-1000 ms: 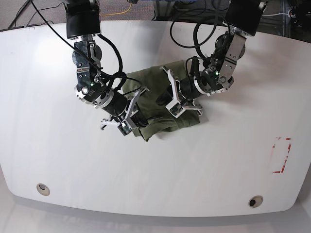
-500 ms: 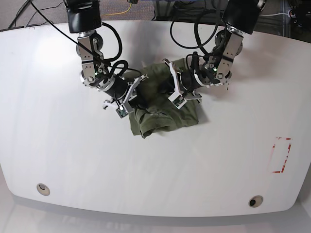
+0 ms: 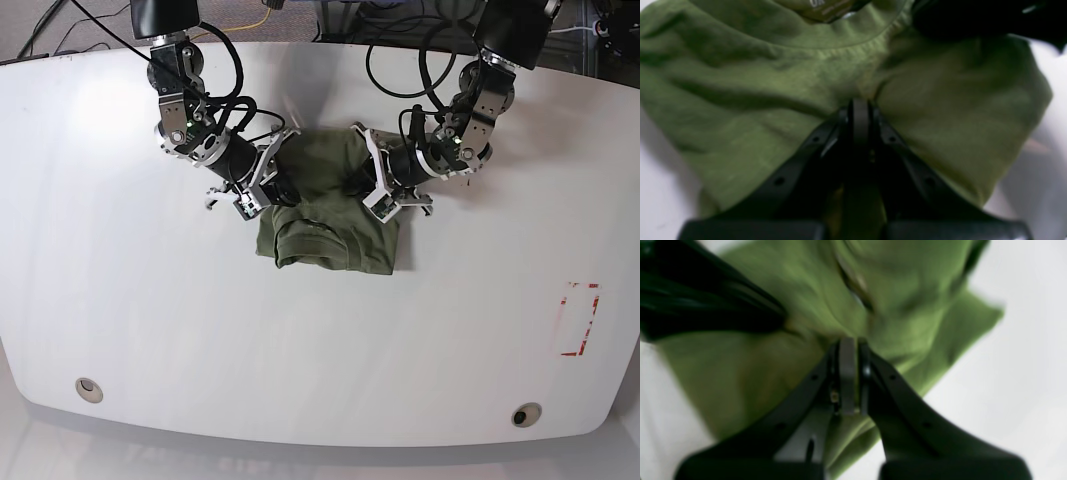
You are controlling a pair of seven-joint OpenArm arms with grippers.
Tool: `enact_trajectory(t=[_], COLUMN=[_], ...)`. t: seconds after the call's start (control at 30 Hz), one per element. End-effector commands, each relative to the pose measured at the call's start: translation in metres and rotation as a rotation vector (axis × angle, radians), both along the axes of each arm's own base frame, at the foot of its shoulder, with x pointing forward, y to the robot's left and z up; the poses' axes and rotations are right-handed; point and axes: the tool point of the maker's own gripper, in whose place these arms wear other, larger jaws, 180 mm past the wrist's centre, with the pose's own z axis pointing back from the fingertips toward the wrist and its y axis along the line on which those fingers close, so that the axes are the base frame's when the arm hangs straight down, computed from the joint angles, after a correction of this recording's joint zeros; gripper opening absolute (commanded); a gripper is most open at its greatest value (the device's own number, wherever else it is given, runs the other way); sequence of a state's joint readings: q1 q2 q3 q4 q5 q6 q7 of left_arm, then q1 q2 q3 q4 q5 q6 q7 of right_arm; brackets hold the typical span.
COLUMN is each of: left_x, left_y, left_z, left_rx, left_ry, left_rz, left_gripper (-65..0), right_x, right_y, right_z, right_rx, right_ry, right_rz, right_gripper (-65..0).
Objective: Layout the t-shirt on the table in an organized manner, then fold the t-shirt properly
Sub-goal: 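Fold the shirt bundle over itself with both grippers and lay it down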
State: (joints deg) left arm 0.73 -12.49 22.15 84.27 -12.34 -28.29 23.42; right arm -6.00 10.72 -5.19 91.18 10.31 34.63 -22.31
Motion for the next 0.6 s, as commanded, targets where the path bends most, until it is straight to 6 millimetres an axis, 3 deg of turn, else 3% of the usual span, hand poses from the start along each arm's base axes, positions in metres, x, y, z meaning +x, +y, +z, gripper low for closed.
enact_trajectory(t=[0.0, 0.23, 0.33, 0.57], left_x=[0.011, 0.034, 0.050, 0.076], left_y=[-0.002, 0.006, 0.004, 0.020], left_z=[0.035, 0.066, 0.074, 0.056], left_rx=[-0.036, -0.063, -0.080, -0.054], left_ry=[-0.100, -0.191, -0.210, -0.164], left_rz=[-0.012, 0.038, 0.061, 0.116], left_gripper=[-65.0, -65.0, -65.0, -65.0], right_x=[0.019, 0.043, 0.054, 0.077], right_y=[-0.005, -0.008, -0.010, -0.009], right_z=[0.037, 0.066, 0.064, 0.038], right_rx=[0.010, -0.005, -0.007, 0.035], right_ry=[-0.102, -0.180, -0.173, -0.100], right_rz=[-0.016, -0.020, -0.028, -0.061], right_gripper=[-63.6, -63.6, -63.6, -63.6])
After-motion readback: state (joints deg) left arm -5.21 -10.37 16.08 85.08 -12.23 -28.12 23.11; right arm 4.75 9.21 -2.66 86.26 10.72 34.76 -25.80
